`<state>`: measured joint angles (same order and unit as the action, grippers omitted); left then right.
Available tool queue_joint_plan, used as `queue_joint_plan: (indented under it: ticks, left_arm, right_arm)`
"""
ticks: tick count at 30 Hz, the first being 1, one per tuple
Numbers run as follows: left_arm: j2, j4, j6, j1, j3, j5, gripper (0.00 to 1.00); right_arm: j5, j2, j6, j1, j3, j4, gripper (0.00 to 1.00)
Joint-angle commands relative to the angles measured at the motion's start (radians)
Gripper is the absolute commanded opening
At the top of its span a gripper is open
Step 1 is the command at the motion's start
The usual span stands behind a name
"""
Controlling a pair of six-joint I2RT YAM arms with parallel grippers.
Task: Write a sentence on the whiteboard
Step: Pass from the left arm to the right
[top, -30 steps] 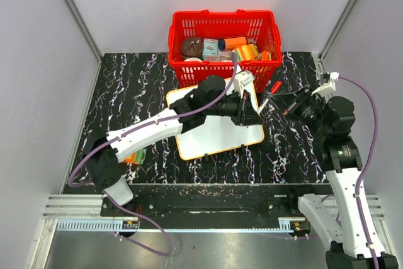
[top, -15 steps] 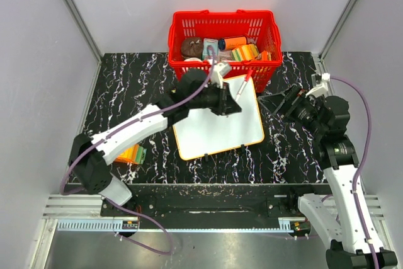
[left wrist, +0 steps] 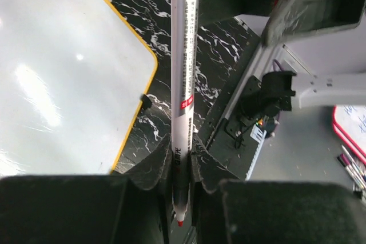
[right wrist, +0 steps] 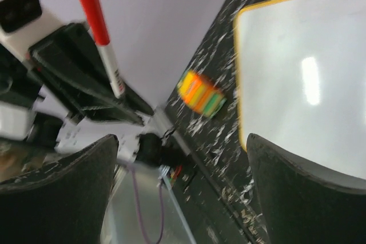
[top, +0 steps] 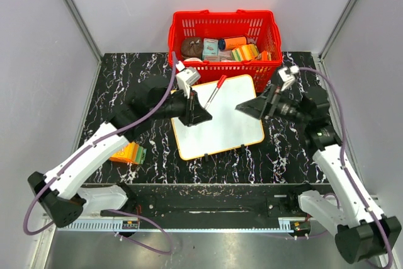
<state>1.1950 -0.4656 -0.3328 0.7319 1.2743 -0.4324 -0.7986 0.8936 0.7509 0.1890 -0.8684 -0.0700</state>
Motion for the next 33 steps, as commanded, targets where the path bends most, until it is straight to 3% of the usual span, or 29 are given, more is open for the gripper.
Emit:
queue_joint_plan:
  ticks: [1,8,18,33]
  left_arm:
    - [-0.07,-0.036,0.057,-0.002,-0.024,-0.124,0.0]
    - [-0.089,-0.03,0.075,0.023,-0.023,-0.246,0.0]
    - [-0.054,-0.03,0.074,0.073,-0.001,-0.221,0.0]
    - [-0.061,-0.03,0.089,0.073,0.005,-0.229,0.0]
  right_arm:
    - [-0.022,0.04,-0.004,0.211,-0.064,0.179,0.99]
    - [0.038,0.116,0.073,0.34,-0.034,0.417,0.8]
    - [0.036,0.151,0.082,0.375,-0.006,0.532,0.64]
    - [-0.042,0.111,0.105,0.389,0.065,0.61,0.62]
